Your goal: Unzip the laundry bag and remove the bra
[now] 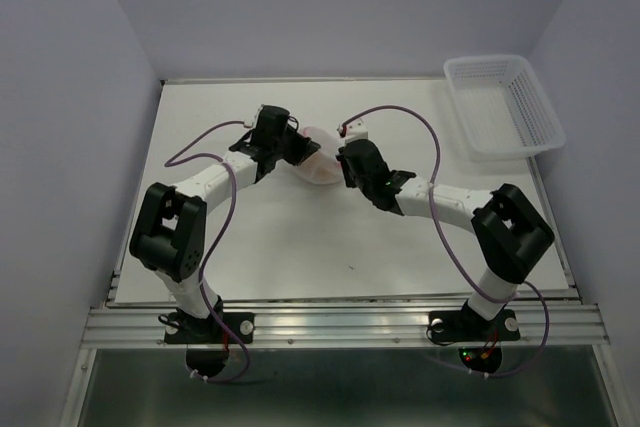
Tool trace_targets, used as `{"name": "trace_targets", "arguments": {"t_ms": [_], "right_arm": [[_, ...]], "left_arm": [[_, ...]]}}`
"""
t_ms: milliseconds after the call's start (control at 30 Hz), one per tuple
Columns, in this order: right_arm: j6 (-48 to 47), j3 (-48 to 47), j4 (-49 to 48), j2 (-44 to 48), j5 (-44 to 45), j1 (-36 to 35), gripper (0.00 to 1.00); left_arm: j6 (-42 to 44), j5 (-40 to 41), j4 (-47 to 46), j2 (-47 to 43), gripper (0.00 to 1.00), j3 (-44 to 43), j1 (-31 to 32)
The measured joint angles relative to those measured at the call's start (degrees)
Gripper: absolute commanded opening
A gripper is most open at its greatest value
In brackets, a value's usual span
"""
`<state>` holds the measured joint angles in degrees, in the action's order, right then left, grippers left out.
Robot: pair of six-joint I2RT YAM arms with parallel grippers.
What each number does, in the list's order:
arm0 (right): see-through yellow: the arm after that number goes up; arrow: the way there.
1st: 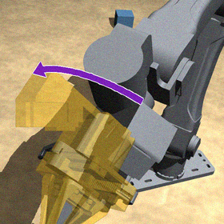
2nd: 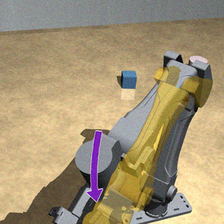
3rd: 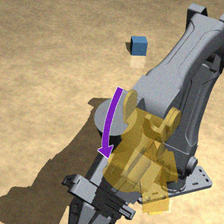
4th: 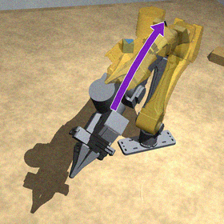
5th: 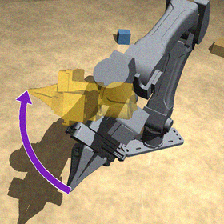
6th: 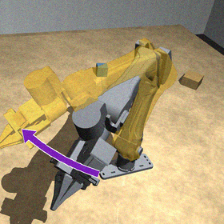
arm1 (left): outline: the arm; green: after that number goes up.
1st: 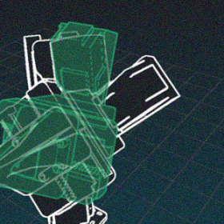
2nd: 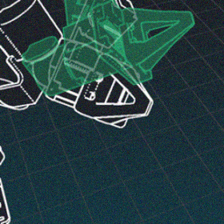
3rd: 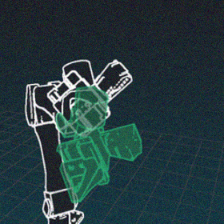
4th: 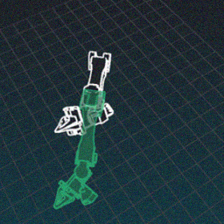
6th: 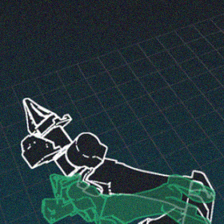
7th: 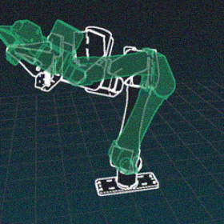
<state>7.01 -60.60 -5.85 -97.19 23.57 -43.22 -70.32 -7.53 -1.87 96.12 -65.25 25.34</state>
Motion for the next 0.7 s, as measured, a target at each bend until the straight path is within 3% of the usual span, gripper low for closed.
{"name": "trace_targets", "arguments": {"t_ms": [200,433,700], "right_arm": [[3.63,-1.84,3.96,-1.38,1.07,0.13,0.20],[4.13,-3.32,4.33,-1.97,-2.21,0.39,0.37],[3.50,0.20,4.17,1.36,-8.55,0.46,0.37]], "left_arm": [[0.63,0.61,0.02,-0.85,0.00,0.00,-0.28],[0.94,0.26,0.09,-0.90,0.00,0.00,-0.22],[0.83,0.28,0.09,-0.90,0.00,0.00,-0.20]]}}
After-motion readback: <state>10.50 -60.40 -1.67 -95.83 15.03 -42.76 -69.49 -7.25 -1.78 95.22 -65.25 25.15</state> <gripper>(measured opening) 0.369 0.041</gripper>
